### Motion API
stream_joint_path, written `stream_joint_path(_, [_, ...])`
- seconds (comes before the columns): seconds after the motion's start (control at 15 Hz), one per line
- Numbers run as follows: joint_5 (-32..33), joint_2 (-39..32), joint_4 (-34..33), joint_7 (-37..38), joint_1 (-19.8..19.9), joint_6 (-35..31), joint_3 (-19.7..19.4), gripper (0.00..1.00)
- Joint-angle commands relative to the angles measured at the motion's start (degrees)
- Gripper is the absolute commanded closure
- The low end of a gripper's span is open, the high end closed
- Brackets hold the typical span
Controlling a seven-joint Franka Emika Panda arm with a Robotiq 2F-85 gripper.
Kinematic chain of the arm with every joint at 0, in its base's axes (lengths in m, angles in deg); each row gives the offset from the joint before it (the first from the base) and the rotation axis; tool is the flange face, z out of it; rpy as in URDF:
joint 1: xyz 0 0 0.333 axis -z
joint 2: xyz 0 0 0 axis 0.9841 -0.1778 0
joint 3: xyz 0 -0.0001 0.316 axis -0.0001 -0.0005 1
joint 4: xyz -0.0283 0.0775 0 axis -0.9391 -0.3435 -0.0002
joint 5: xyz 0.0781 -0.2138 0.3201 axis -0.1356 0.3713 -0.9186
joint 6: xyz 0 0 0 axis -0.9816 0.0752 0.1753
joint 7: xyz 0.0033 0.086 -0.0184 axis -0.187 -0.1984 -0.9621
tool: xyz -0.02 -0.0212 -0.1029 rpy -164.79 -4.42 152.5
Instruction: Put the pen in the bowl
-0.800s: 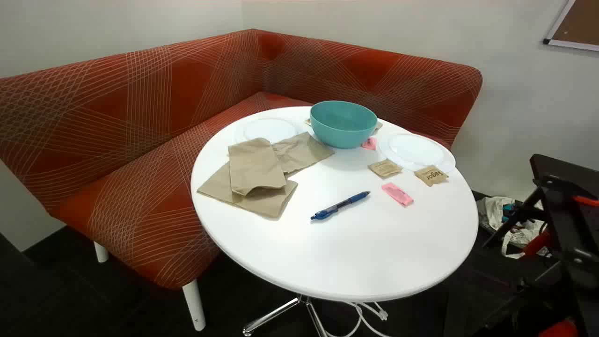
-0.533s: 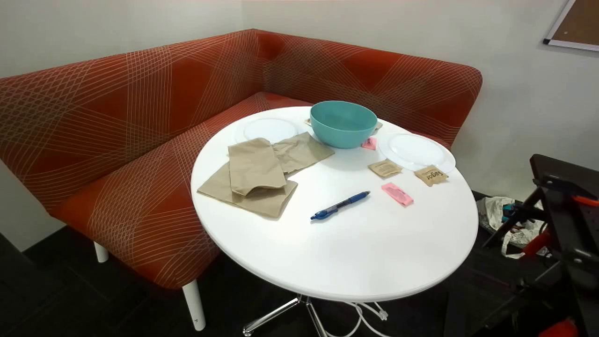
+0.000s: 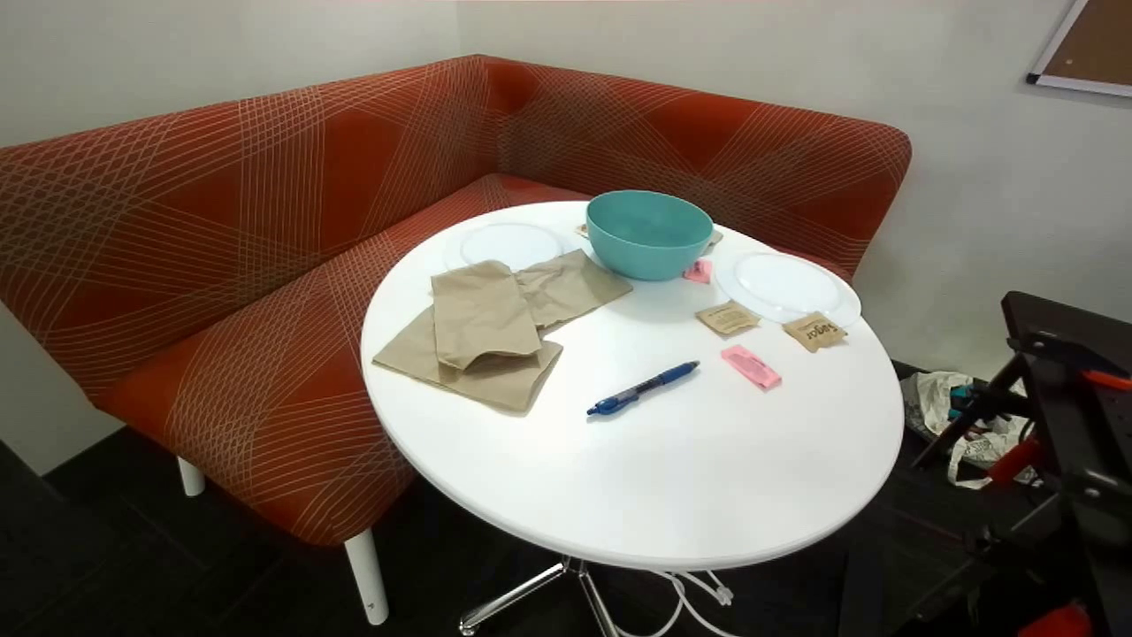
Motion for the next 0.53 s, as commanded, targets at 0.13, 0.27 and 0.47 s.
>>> stream_joint_path(0.13, [-0.29, -8.33, -0.86, -9.38, -4.09, -10.23, 4.02, 0.00])
stream_joint_path(0.27, [-0.24, -11.91, -0.95, -12.48, -5.33, -13.86, 5.73, 0.00])
stream_joint_path(0.47, [0.96, -17.43, -0.87, -15.52, -5.87, -19.99, 8.64, 0.00])
